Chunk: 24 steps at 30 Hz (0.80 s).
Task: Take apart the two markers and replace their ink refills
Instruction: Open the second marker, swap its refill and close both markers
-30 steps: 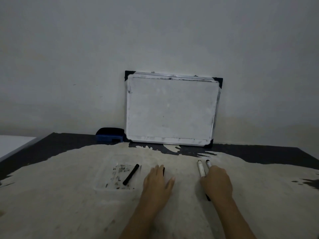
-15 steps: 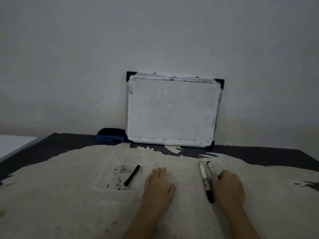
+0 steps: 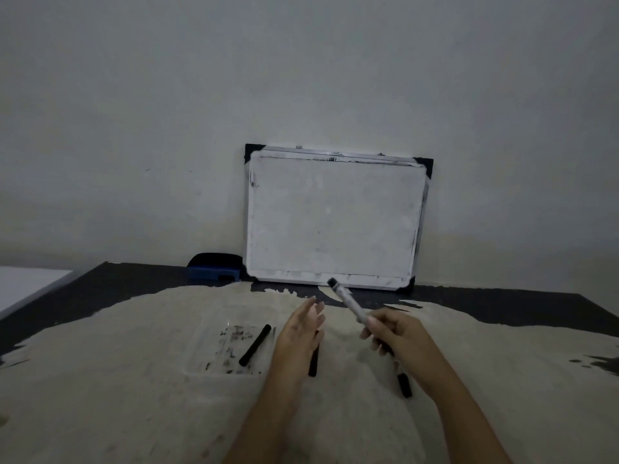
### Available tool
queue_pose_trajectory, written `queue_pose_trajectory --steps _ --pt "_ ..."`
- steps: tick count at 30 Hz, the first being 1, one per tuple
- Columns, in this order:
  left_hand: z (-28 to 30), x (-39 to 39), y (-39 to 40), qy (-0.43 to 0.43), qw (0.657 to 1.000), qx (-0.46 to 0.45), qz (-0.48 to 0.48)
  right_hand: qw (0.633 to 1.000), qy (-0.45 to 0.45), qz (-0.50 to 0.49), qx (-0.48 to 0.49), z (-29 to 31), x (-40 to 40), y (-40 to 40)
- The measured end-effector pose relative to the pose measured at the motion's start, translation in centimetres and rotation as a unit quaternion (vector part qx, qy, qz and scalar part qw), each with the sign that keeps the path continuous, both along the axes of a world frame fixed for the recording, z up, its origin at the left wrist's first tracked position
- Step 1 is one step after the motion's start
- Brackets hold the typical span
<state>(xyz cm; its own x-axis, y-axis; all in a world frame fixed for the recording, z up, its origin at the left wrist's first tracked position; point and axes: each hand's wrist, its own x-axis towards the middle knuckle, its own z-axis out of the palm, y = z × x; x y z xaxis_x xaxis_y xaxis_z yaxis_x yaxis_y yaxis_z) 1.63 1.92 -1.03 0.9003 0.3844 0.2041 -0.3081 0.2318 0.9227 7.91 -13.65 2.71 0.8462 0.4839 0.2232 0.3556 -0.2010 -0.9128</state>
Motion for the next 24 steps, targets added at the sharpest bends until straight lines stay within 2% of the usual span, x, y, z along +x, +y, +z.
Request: queue_pose_trajectory --steps 4,14,24 --pt "-0.1 0.0 -0.1 -0.034 0.997 -0.063 -0.037 0.996 0.021 0.073 -0.046 -0.3 -0.4 0.5" --pt "0.0 0.1 -0.4 -0.074 0.99 -0.106 -0.061 0.983 0.106 0.124 -0.085 -0.2 -0.8 0.7" --pt "-0.1 0.0 -1.4 -0.084 0.985 -0.148 0.018 0.987 -0.046 0.07 -0.134 -0.6 -0.1 0.2"
